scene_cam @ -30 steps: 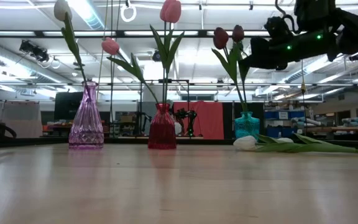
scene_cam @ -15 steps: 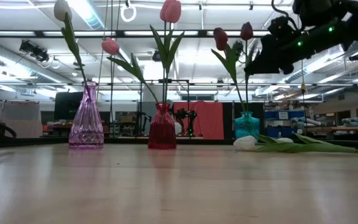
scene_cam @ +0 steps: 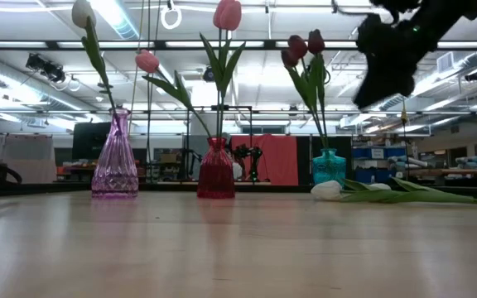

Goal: Sort flowers into vase by color
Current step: Put the top white tulip into the pink vase

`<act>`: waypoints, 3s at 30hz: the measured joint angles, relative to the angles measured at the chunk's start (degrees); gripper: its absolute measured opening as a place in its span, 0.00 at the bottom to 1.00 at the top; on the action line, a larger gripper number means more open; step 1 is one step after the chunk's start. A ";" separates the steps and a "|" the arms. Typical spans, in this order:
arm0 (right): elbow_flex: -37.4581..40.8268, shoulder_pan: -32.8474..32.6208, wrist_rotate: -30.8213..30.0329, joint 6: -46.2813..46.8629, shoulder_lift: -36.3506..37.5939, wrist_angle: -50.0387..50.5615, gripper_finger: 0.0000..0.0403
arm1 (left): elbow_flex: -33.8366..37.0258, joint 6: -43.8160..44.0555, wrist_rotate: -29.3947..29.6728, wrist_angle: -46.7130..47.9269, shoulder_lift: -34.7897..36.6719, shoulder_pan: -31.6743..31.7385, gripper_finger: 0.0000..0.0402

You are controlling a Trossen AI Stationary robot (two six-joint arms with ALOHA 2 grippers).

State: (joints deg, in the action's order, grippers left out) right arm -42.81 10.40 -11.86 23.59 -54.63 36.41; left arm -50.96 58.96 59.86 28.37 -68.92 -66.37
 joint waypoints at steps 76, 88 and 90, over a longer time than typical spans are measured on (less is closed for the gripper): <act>-15.41 -23.78 14.29 9.82 -31.64 -0.72 0.03 | 3.39 -10.74 5.73 -24.62 -22.93 6.62 0.51; -19.78 -27.06 2.43 -19.13 -32.16 -52.64 0.03 | 3.39 -12.68 7.04 -27.90 -22.96 6.58 0.51; -19.80 -27.22 0.12 -24.54 -32.91 -59.15 0.03 | 3.39 -12.42 7.44 -27.85 -22.96 6.60 0.51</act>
State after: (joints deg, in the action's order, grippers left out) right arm -62.61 -16.82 -11.74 -0.95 -87.54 -22.74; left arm -47.57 46.54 67.30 0.52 -91.88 -59.77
